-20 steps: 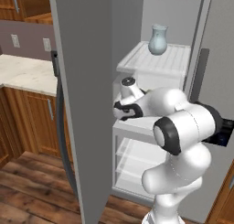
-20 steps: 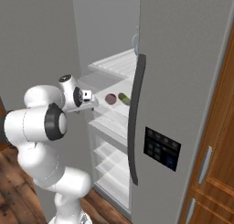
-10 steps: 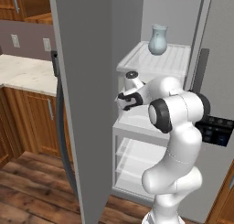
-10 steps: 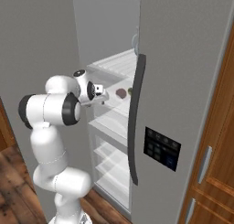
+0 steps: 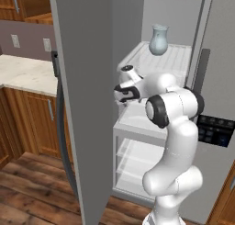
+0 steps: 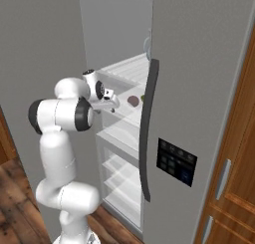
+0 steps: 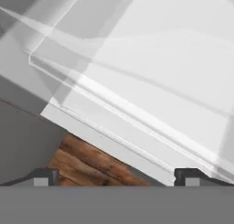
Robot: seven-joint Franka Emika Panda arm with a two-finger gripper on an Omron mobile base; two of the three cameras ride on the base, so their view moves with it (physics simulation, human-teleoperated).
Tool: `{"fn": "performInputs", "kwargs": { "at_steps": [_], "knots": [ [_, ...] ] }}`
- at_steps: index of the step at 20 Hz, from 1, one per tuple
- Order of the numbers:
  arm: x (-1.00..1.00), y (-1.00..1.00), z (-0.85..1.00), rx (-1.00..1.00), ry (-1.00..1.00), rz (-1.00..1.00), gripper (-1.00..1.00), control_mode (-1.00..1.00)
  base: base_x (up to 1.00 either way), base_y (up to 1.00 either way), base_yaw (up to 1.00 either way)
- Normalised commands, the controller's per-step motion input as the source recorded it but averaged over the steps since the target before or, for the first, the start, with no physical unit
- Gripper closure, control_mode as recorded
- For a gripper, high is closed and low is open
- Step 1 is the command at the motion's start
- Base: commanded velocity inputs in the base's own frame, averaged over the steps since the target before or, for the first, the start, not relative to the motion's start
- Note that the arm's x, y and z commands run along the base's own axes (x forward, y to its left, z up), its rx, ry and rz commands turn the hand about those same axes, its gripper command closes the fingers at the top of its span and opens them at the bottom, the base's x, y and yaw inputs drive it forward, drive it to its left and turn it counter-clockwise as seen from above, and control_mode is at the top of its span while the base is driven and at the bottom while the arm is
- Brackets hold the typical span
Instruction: Place the cucumber and potato inside the fridge drawer. Close the drawer after placing the vegetables.
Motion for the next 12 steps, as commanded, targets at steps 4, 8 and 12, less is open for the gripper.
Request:
{"fn": "performInputs", "kwargs": {
  "at_steps": [4, 8, 12],
  "knots": [
    [-0.35, -0.22, 0.03, 0.0, -0.11, 0.0, -1.0, -1.0, 0.0, 0.0, 0.0],
    [-0.86, -0.26, 0.11, 0.0, -0.11, 0.0, -1.0, -1.0, 0.0, 0.0, 0.0],
    [-1.0, -0.37, 0.01, 0.01, -0.18, 0.0, -1.0, -1.0, 0.0, 0.0, 0.0]
  ]
}}
